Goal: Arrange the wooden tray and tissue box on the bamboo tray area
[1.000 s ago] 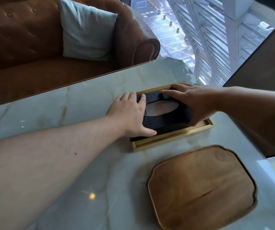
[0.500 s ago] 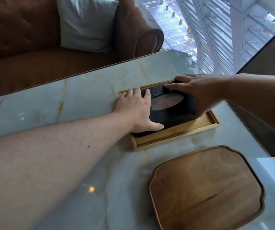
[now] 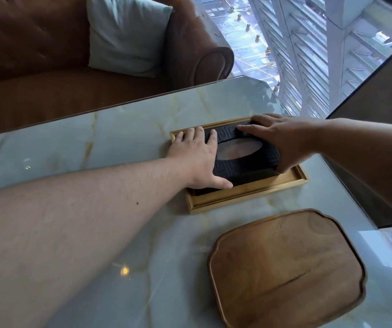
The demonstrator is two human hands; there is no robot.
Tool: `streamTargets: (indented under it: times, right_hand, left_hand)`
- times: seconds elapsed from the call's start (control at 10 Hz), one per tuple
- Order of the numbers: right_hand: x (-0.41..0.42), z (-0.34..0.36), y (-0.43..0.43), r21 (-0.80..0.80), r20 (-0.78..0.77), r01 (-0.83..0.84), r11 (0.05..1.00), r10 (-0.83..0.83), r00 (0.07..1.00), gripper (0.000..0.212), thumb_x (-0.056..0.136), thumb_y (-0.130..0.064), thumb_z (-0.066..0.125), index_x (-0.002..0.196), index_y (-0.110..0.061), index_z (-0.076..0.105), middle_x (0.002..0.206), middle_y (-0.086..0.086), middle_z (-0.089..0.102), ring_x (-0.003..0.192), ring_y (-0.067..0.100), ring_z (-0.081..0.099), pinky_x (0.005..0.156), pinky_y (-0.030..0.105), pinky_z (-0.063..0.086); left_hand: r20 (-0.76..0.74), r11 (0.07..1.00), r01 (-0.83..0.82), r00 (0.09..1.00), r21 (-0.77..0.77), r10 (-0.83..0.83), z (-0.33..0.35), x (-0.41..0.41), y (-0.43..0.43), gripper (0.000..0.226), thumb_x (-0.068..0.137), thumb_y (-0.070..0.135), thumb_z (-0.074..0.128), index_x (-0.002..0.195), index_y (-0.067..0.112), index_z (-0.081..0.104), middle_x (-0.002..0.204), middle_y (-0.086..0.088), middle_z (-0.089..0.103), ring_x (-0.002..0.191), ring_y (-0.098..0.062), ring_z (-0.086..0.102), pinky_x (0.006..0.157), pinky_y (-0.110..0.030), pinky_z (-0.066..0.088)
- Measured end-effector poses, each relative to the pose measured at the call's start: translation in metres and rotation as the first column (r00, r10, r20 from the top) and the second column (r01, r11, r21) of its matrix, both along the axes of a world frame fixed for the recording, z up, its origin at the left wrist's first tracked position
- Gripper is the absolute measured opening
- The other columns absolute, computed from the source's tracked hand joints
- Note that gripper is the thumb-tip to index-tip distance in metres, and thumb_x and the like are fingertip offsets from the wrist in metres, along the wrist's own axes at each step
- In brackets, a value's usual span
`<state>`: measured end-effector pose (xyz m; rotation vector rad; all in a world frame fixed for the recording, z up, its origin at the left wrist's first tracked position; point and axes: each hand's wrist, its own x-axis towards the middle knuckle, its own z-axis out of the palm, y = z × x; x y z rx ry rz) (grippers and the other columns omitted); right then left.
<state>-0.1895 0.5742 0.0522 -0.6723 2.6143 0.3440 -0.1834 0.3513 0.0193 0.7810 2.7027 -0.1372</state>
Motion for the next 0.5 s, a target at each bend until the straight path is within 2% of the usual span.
streamTargets:
  times: [0.1,0.2,0.3,0.4,0.5]
  right_hand:
    - [0.007,0.000,-0.002,0.019,-0.006,0.022,1.000,-0.022,1.000,0.132,0.056,-0.048,0.082,0.153,-0.032,-0.007,0.154,0.012,0.020,0.143,0.032,0.021,0.114,0.046,0.034]
    - [0.014,0.001,-0.006,0.057,-0.026,0.094,0.994,-0.092,0.995,0.136,0.060,-0.055,0.081,0.151,-0.035,-0.017,0.163,0.017,-0.002,0.150,0.033,0.006,0.117,0.048,0.022]
    - [0.027,0.005,-0.017,0.067,-0.041,0.182,0.981,-0.179,0.983,0.140,0.057,-0.067,0.078,0.149,-0.036,-0.023,0.163,0.017,-0.015,0.151,0.033,-0.003,0.119,0.053,0.014]
    - [0.043,0.019,-0.051,0.016,-0.092,0.110,0.994,-0.108,0.990,0.136,0.059,-0.079,0.068,0.149,-0.034,-0.023,0.163,0.017,-0.014,0.151,0.033,-0.004,0.121,0.053,0.012]
    - [0.051,0.042,-0.096,-0.104,-0.196,0.012,0.995,-0.033,0.980,0.129,0.063,-0.081,0.063,0.151,-0.036,-0.020,0.165,0.014,-0.010,0.151,0.030,-0.005,0.122,0.052,0.011]
  left_hand:
    - [0.027,1.000,-0.007,1.000,-0.008,0.007,0.003,0.003,0.000,0.128,0.060,0.090,0.044,0.151,0.014,-0.006,0.160,-0.024,0.000,0.148,-0.037,0.001,0.121,-0.051,0.009]
    - [-0.003,0.999,0.044,0.999,-0.015,-0.044,0.012,0.008,-0.012,0.125,0.062,0.090,0.041,0.151,0.015,-0.006,0.161,-0.021,-0.002,0.149,-0.036,-0.002,0.121,-0.052,0.007]
    - [-0.099,0.996,0.084,0.991,-0.043,-0.088,0.031,0.015,-0.039,0.120,0.065,0.089,0.036,0.151,0.015,-0.006,0.161,-0.021,-0.001,0.149,-0.035,-0.001,0.120,-0.052,0.007]
    - [-0.197,0.988,0.111,0.972,-0.109,-0.131,0.053,0.026,-0.086,0.115,0.069,0.087,0.029,0.150,0.014,-0.008,0.161,-0.021,-0.001,0.149,-0.036,-0.002,0.120,-0.053,0.008]
    - [-0.267,0.984,0.085,0.955,-0.158,-0.125,0.078,0.039,-0.131,0.113,0.071,0.086,0.027,0.150,0.013,-0.009,0.161,-0.021,0.000,0.149,-0.036,-0.001,0.120,-0.053,0.007]
